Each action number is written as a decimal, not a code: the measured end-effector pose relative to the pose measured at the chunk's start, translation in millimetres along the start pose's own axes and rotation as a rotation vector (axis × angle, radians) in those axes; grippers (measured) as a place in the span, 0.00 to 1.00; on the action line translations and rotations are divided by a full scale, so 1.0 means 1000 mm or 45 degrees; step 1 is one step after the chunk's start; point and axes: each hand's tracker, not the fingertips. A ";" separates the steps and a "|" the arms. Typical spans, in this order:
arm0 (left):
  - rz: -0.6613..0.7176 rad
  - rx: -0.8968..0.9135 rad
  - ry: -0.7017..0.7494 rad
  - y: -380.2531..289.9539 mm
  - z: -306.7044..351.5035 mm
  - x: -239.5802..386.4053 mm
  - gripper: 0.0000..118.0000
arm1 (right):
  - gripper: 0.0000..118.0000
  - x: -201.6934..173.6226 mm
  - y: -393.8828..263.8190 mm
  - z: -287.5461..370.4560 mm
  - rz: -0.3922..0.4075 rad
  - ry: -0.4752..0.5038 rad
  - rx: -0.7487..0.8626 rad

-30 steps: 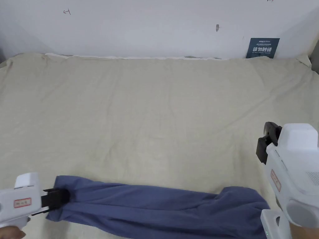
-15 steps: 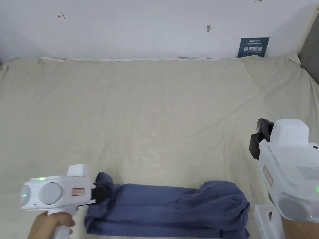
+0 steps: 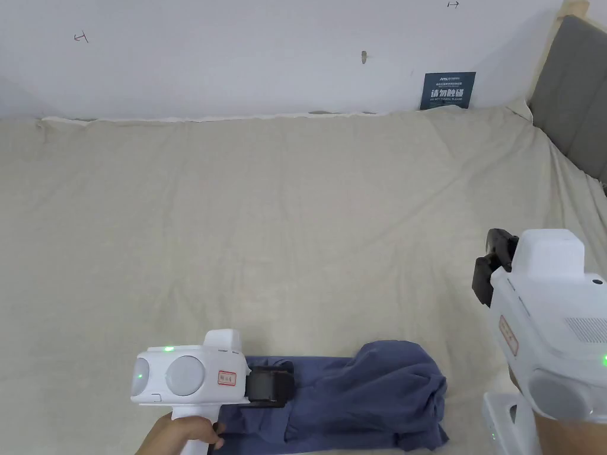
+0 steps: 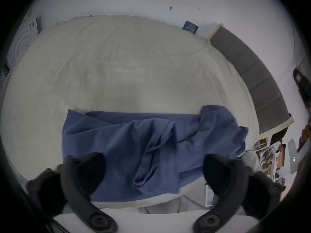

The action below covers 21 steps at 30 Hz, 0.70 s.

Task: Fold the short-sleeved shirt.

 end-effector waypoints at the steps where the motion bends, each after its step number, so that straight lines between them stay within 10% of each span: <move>1: 0.018 0.055 -0.042 -0.001 0.010 0.000 1.00 | 0.01 0.001 0.000 0.000 -0.004 -0.002 -0.002; 8: 0.175 0.435 0.018 0.003 0.071 -0.024 0.88 | 0.01 -0.001 0.000 -0.001 -0.014 0.010 -0.003; 13: 0.217 0.540 0.124 -0.004 0.086 -0.048 0.01 | 0.01 -0.003 0.001 -0.001 -0.012 0.022 0.000; 21: -0.074 0.404 0.364 -0.019 0.032 -0.037 0.00 | 0.01 -0.001 -0.001 -0.003 -0.021 0.022 -0.015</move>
